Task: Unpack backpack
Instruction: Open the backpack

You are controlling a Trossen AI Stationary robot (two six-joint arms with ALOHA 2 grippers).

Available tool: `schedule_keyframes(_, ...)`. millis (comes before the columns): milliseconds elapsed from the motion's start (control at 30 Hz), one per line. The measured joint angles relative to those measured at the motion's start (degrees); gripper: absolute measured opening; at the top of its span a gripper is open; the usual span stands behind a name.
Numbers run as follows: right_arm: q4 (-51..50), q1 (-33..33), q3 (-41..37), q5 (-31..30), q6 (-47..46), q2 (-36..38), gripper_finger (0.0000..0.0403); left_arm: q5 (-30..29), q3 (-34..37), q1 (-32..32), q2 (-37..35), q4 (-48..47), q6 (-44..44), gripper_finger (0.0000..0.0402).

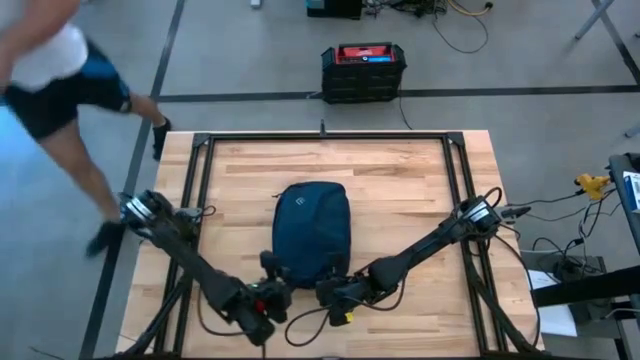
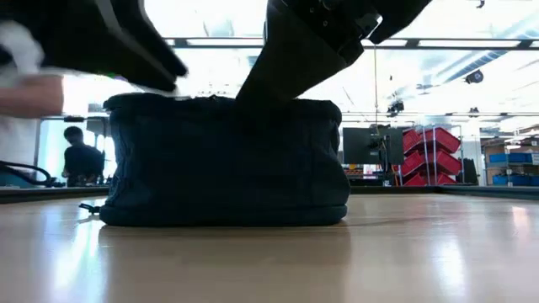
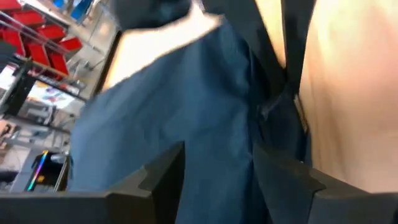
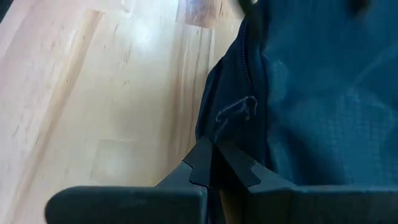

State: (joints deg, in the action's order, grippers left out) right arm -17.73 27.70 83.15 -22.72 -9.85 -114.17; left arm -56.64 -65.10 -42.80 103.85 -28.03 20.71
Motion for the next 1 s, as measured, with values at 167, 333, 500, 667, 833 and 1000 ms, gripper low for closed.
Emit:
schedule_keyframes(167, -0.03, 0.0, 0.0, -0.57, 0.81, 1.03, 0.0, 2.7, -0.84, 1.84, 3.83, 0.27, 0.96, 0.0187)
schedule_keyframes(333, -0.59, 0.0, 0.0, -1.29, 0.92, 1.32, 0.0, 4.6, -0.88, 2.11, 4.33, 0.88, 3.01, 0.0188)
schedule_keyframes(500, -5.23, 0.02, 0.0, -1.29, -1.01, 1.5, 0.0, 7.2, -0.92, 2.11, 4.31, -0.09, 6.54, 0.0155)
schedule_keyframes(667, -12.33, 0.81, 0.07, -1.34, -3.95, 3.6, 0.0, 9.72, -0.23, 2.17, 4.16, -1.29, 7.99, 0.0072)
schedule_keyframes(833, -20.93, 1.93, 0.04, -1.69, -6.7, 6.55, 0.0, 10.09, -0.09, 2.09, 4.16, -3.64, 8.64, 0.0016)
schedule_keyframes(1000, -32.96, 2.45, 0.04, -6.12, -10.66, 7.7, 0.0, 10.75, -0.02, 1.98, 4.16, -7.17, 10.76, 0.0011)
